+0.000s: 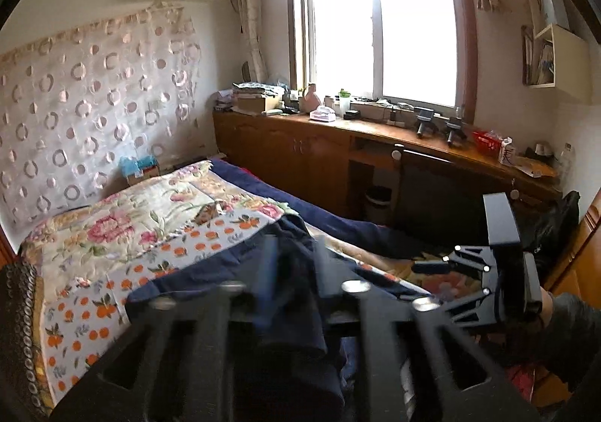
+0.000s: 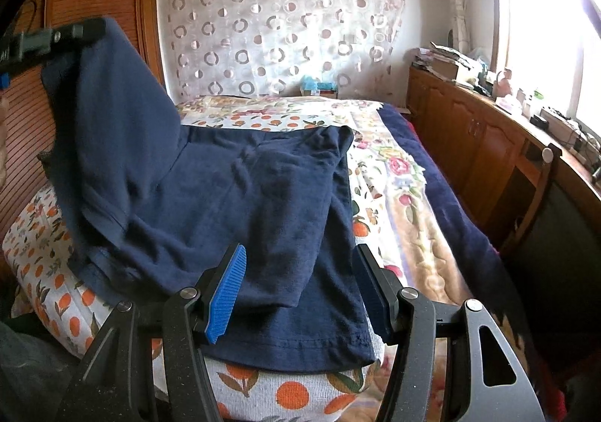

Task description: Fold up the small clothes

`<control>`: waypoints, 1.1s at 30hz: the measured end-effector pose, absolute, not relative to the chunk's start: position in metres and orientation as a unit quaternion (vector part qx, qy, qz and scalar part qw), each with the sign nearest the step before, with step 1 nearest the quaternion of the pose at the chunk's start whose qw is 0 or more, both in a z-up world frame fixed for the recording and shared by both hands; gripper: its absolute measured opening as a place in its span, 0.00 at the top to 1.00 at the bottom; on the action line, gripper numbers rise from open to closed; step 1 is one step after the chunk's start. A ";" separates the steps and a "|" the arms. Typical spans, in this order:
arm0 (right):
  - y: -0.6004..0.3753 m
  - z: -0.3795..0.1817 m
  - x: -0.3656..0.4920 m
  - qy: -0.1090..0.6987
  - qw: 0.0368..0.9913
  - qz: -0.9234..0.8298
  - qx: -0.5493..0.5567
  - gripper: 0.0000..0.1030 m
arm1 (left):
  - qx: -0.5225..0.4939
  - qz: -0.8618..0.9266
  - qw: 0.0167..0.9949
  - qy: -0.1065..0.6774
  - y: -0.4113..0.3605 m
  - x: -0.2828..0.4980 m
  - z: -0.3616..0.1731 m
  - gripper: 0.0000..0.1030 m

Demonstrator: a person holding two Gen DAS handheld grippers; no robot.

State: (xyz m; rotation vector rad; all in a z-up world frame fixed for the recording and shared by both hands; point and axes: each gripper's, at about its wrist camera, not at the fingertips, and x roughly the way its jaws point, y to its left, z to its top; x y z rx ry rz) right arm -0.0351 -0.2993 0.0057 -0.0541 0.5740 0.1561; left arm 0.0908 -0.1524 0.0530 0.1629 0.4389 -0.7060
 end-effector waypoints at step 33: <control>-0.267 -0.011 0.031 0.340 0.925 0.154 -0.075 0.41 | 0.035 -0.250 0.923 0.290 -0.067 0.072 -0.037 0.24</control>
